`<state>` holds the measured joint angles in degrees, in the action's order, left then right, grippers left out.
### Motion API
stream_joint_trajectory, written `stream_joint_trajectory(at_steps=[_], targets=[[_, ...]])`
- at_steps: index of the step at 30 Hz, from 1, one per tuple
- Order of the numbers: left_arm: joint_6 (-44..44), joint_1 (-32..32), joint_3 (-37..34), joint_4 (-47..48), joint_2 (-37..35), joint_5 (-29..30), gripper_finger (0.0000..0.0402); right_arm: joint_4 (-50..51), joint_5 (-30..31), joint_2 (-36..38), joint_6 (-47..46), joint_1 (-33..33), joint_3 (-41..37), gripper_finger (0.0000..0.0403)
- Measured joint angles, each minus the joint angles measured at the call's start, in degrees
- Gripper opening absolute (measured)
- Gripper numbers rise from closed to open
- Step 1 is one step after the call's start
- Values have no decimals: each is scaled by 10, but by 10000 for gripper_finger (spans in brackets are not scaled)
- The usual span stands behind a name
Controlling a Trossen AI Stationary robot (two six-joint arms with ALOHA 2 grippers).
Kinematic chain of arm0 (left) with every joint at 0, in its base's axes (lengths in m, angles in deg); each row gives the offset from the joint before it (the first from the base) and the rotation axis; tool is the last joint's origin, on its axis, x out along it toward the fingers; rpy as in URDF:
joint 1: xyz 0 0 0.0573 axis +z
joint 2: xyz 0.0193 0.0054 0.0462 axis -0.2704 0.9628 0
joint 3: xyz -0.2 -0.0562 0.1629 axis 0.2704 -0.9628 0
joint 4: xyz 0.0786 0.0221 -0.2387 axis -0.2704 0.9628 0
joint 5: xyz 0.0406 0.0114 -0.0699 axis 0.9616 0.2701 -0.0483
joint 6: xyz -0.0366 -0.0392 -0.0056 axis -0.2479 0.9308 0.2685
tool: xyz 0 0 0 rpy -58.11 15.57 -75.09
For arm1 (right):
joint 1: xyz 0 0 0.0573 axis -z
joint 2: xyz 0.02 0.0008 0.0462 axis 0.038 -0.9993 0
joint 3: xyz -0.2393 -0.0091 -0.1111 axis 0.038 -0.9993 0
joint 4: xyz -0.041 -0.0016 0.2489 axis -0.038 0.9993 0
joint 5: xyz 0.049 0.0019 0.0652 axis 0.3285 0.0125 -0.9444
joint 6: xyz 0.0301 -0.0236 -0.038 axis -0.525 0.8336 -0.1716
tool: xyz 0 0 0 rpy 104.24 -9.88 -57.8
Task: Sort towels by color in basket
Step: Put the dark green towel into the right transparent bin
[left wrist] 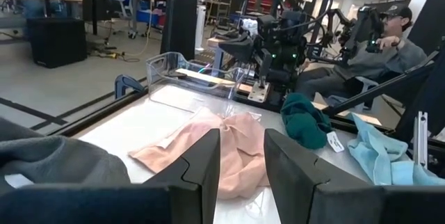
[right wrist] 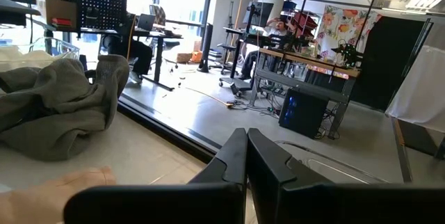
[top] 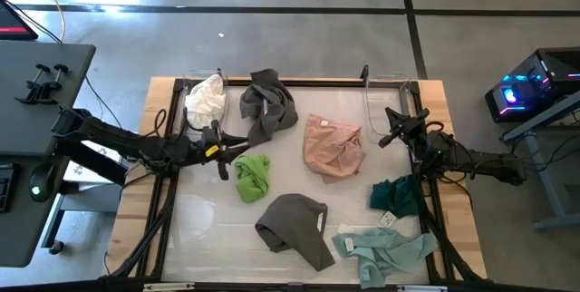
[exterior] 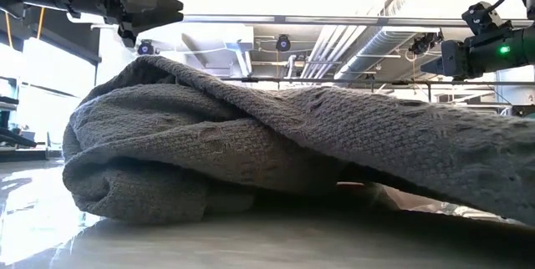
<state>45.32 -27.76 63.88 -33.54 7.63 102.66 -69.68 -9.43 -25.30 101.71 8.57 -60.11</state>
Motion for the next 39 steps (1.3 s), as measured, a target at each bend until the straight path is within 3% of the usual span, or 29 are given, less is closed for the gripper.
stream_joint_trajectory(at_steps=[14, 16, 20, 24, 27, 35, 39], targets=[[21, 0, 0, 10, 0, 0, 101, 0, 0, 0, 0, 0, 0, 0], [27, 0, 0, 9, 0, 0, 101, -3, -7, 0, -36, 0, 0, 0], [18, 0, 0, -5, 0, 0, 101, -7, -90, 0, -289, 0, 0, 0], [13, 0, 0, -15, 0, 0, 101, -8, -147, 0, -420, 0, 0, 0], [13, 0, 0, -13, 0, 0, 101, -9, -222, 0, -451, 0, 0, 0], [21, -1, 0, -7, 0, -7, 101, -84, -516, 0, -438, -5, 0, 0], [54, -20, 0, 11, 10, -12, 101, -119, -552, 0, -410, -30, 0, 0]])
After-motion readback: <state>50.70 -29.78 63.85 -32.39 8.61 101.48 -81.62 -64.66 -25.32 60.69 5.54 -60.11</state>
